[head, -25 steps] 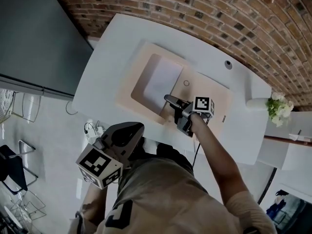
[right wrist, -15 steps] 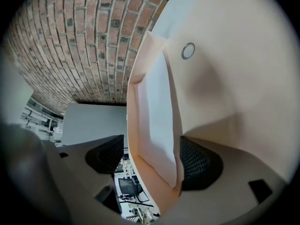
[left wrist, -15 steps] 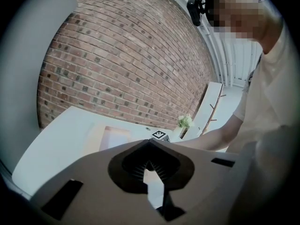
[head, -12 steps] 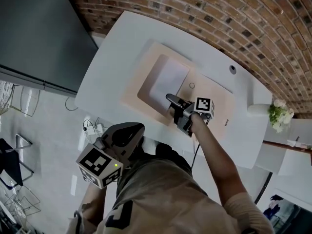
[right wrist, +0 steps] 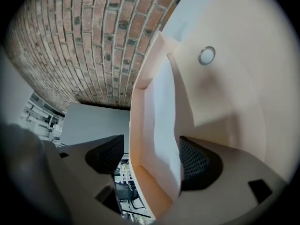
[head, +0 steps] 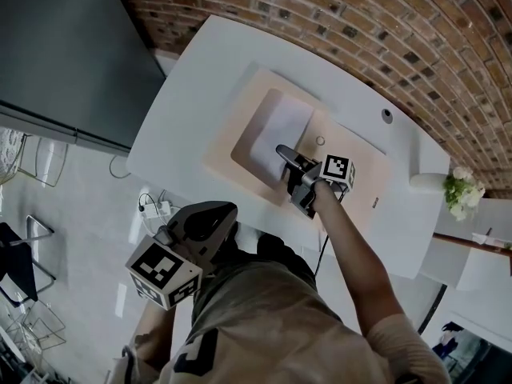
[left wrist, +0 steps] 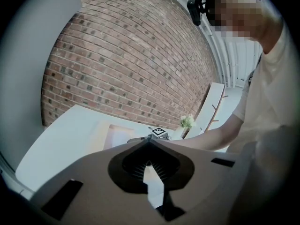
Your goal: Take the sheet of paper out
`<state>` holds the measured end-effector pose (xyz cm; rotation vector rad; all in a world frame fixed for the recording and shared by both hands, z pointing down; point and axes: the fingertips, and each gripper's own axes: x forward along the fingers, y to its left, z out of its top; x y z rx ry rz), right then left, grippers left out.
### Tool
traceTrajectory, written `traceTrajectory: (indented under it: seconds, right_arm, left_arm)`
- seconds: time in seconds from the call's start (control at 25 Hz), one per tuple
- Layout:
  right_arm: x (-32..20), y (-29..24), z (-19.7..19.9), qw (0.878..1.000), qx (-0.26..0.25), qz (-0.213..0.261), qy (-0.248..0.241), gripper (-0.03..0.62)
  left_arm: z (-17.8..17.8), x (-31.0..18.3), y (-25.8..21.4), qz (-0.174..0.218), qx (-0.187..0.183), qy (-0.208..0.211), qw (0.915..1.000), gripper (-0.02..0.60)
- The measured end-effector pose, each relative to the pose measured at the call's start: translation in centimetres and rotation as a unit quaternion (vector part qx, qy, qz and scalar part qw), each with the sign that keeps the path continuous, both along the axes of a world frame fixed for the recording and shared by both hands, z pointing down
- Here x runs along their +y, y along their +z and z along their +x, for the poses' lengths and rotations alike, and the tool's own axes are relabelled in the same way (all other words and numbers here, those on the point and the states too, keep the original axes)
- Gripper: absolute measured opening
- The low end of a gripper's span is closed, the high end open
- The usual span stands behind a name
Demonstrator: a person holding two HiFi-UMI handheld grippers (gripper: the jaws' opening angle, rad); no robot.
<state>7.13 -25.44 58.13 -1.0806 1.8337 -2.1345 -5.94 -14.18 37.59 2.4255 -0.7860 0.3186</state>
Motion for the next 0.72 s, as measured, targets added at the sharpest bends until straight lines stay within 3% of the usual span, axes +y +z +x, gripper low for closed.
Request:
traceTrajectory:
  seconds: [0.16,0.48,0.72]
  right_arm:
    - [-0.1,-0.7,0.2,0.999,0.0,0.036,-0.016,0.359]
    - [-1.3,0.4,-0.1,1.0,-0.001,0.021,-0.01,0.357]
    - [-1.6,-0.7,0.5,0.998,0.008,0.057,-0.003,0.357]
  left_arm:
    - [-0.3,0.0,0.3,0.0,-0.003,-0.002,1.0,0.014]
    - [-0.1,-0.1,0.6,-0.005,-0.006,-0.001,1.0,0.014]
    - [-0.4,-0.2,0.9,-0.009,-0.005,-0.006,0.9999,0.014]
